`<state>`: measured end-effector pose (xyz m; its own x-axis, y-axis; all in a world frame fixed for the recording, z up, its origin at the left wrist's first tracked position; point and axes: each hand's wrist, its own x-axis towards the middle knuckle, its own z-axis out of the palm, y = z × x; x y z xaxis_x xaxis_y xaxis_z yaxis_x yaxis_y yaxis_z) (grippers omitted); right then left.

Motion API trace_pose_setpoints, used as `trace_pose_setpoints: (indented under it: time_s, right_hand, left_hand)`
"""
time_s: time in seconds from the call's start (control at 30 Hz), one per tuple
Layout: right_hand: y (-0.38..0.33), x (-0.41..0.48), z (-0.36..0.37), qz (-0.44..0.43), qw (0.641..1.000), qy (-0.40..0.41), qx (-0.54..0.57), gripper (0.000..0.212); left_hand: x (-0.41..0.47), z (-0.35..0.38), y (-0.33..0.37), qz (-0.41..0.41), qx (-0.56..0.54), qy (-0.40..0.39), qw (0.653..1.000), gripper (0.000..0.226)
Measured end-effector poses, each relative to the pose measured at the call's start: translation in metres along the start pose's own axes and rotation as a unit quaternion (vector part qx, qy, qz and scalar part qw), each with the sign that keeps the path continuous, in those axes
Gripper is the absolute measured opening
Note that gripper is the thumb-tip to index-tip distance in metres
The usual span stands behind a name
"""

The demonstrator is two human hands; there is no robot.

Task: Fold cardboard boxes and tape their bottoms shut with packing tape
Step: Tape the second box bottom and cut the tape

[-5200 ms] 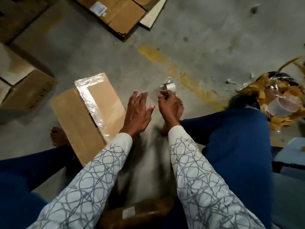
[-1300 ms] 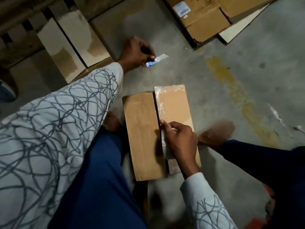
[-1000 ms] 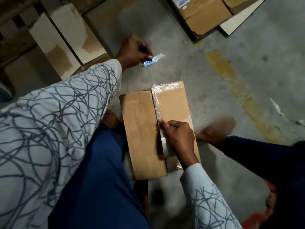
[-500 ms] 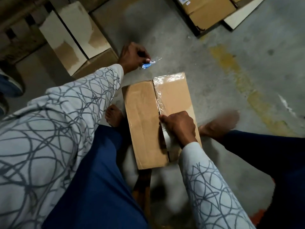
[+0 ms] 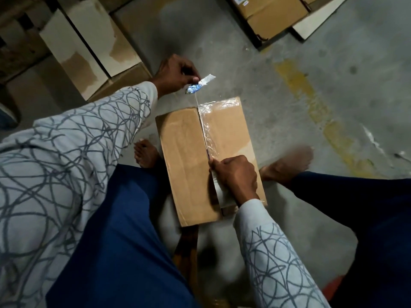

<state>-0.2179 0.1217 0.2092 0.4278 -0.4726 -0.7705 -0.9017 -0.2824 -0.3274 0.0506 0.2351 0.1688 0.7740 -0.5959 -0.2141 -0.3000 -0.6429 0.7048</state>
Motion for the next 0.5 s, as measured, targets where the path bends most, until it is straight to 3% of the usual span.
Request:
trace_pose_setpoints:
  time_s: [0.17, 0.5]
  right_hand:
    - [-0.010, -0.002, 0.001, 0.013, 1.000, -0.011, -0.021, 0.069]
    - [-0.022, -0.005, -0.003, 0.018, 0.999, -0.011, -0.048, 0.053]
  left_hand:
    - [-0.003, -0.016, -0.012, -0.032, -0.030, -0.024, 0.999, 0.021]
    - [-0.001, -0.003, -0.006, -0.015, -0.005, 0.000, 1.000, 0.019]
